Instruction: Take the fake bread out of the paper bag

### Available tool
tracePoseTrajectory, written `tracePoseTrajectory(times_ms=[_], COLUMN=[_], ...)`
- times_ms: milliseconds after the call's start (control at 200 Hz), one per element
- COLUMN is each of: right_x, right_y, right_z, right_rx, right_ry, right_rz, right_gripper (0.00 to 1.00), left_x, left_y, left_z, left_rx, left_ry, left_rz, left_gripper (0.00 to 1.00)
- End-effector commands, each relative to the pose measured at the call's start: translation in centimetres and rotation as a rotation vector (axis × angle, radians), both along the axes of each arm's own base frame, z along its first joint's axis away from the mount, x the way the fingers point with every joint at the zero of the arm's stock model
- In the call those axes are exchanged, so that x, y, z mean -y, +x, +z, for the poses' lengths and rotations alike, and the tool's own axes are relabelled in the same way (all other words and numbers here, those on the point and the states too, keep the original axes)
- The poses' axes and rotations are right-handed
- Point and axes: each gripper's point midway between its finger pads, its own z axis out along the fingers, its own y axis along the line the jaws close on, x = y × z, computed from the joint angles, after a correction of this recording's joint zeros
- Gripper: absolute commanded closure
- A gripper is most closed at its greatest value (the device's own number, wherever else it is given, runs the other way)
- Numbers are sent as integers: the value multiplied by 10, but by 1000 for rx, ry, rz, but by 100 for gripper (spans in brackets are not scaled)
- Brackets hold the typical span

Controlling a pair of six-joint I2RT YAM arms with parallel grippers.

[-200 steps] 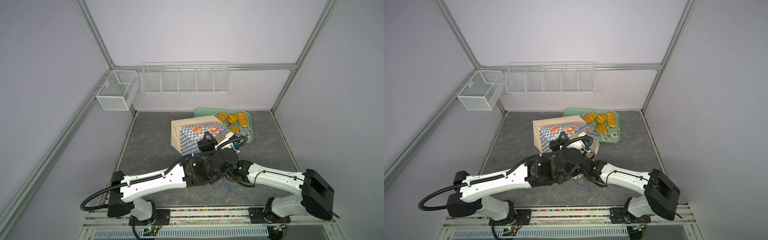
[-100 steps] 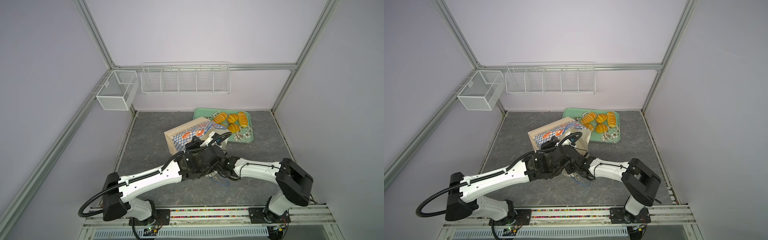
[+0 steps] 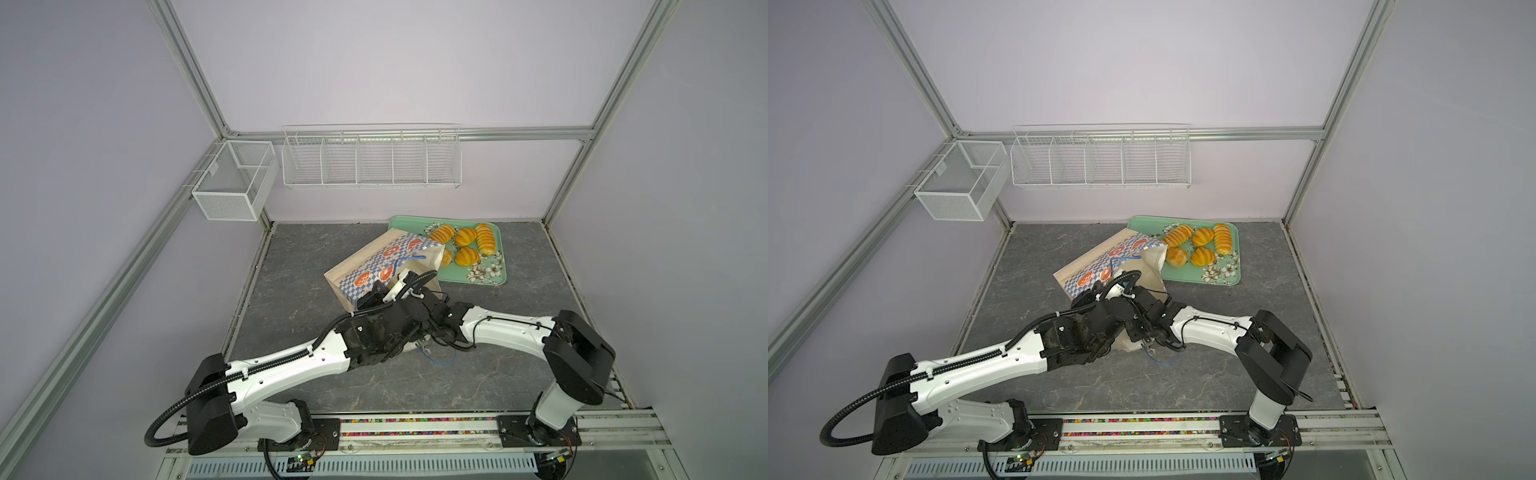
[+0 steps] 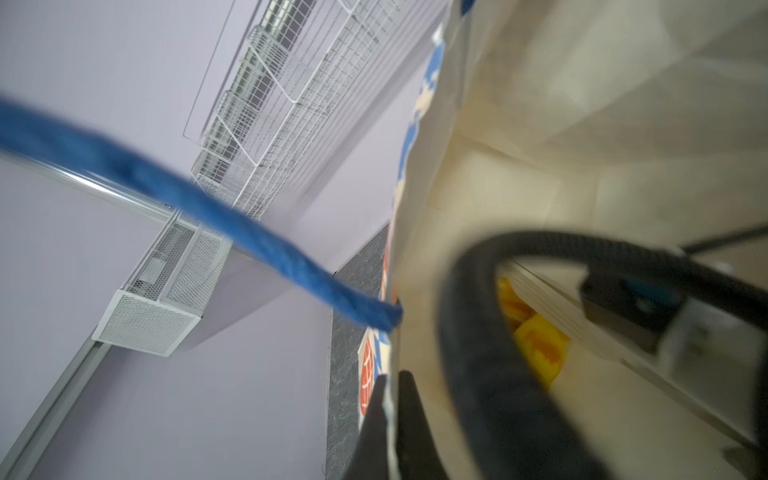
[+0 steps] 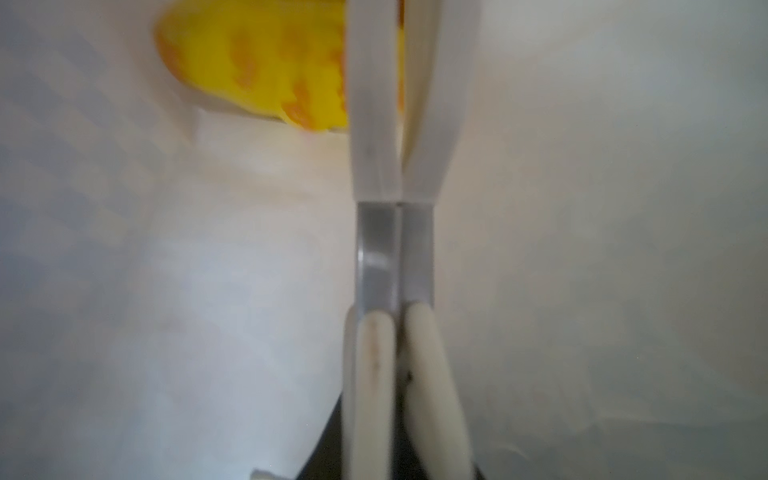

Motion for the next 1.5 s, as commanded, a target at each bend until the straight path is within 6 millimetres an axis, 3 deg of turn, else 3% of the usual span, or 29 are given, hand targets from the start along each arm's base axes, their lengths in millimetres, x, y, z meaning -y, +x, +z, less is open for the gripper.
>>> tracePoseTrajectory(times_ms=[0,300,625,830,1080,1310,1495], right_x=[-26,-13,-26,-38,-31,-23,10], right_y=[14,4,27,43,53,20,-25], right_z=[59,60,107,84,101,125,97], right_rx=[141,153,223,237,339,143,-75], right_ry=[171,245,338,327,292,208,86], right_rz=[42,12,-11,-15,-21,88,114], right_gripper=[92,92,93,93,93,93,93], left_x=[3,-3,1,6,4,-7,-16], left_y=[-4,-1,-3,-3,-4,0,4], left_z=[-42,-42,-49,-53,-58,-63,-61], left_rx=[-110,-99,-123,-132,-134,-138,-132], left_ry=[88,37,23,30,30,57,68], left_rz=[-64,-59,-84,-106,-105,-68,-39], left_gripper=[100,100,100,100,100,100,100])
